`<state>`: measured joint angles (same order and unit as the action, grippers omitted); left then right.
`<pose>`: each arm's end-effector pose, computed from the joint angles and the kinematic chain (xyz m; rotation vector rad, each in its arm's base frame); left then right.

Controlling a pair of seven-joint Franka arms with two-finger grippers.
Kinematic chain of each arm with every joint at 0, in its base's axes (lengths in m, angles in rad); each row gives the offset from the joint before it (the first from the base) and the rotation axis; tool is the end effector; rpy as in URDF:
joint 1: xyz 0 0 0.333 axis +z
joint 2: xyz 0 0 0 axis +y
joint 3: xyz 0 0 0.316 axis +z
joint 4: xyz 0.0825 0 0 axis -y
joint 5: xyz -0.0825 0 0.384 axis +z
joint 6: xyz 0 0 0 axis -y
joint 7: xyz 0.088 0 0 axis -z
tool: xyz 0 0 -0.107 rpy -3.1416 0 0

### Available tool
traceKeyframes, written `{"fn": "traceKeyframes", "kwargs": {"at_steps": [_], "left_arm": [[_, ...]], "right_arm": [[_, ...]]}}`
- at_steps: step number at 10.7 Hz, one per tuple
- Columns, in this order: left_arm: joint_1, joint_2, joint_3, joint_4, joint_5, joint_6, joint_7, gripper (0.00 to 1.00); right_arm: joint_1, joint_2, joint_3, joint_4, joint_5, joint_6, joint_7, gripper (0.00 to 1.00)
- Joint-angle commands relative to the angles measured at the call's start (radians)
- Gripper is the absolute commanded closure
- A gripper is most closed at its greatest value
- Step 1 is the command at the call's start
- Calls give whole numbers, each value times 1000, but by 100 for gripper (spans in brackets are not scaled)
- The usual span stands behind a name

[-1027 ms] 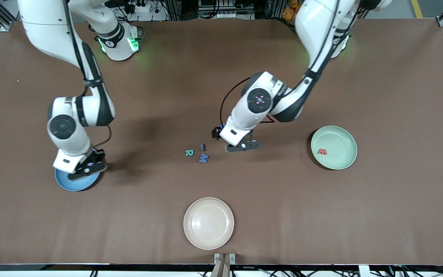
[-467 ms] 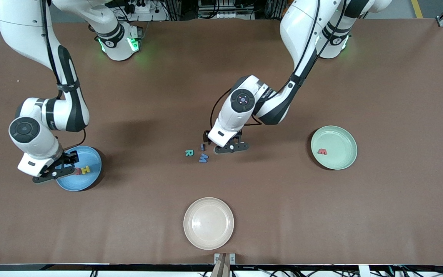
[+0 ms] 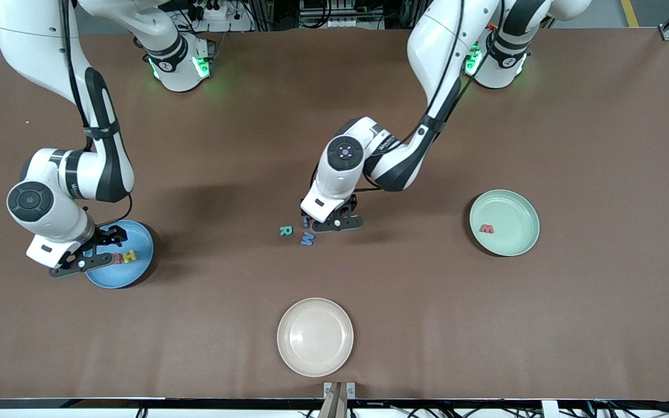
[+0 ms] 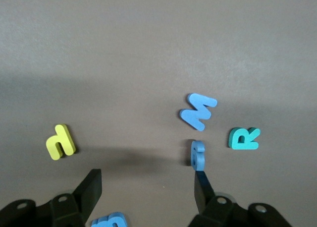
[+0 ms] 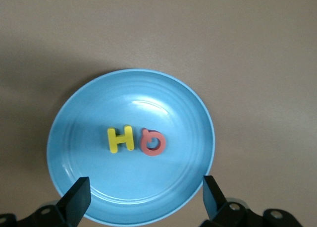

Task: Sort uppercase to blue plate, lowercase to green plate
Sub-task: 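Lower the left gripper and grasp the upright blue letter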

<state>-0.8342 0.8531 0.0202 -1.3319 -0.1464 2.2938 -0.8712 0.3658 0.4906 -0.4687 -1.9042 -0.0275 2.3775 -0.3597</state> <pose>0.5120 -0.5521 0.2282 2.9862 0.2100 -0.0032 0.6312 -0.0485 0.2691 2.8682 0.4749 -0.0324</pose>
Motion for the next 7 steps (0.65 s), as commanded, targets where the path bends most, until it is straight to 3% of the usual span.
{"fn": "traceKeyframes", "kwargs": {"at_steps": [1, 7], "left_arm": [[-43, 75, 41, 120, 25, -37, -58, 16], [-78, 159, 87, 275, -8, -36, -72, 16]], "right_arm": [[-1, -6, 5, -4, 47, -11, 2, 0], [-4, -4, 5, -9, 57, -12, 4, 0]]}}
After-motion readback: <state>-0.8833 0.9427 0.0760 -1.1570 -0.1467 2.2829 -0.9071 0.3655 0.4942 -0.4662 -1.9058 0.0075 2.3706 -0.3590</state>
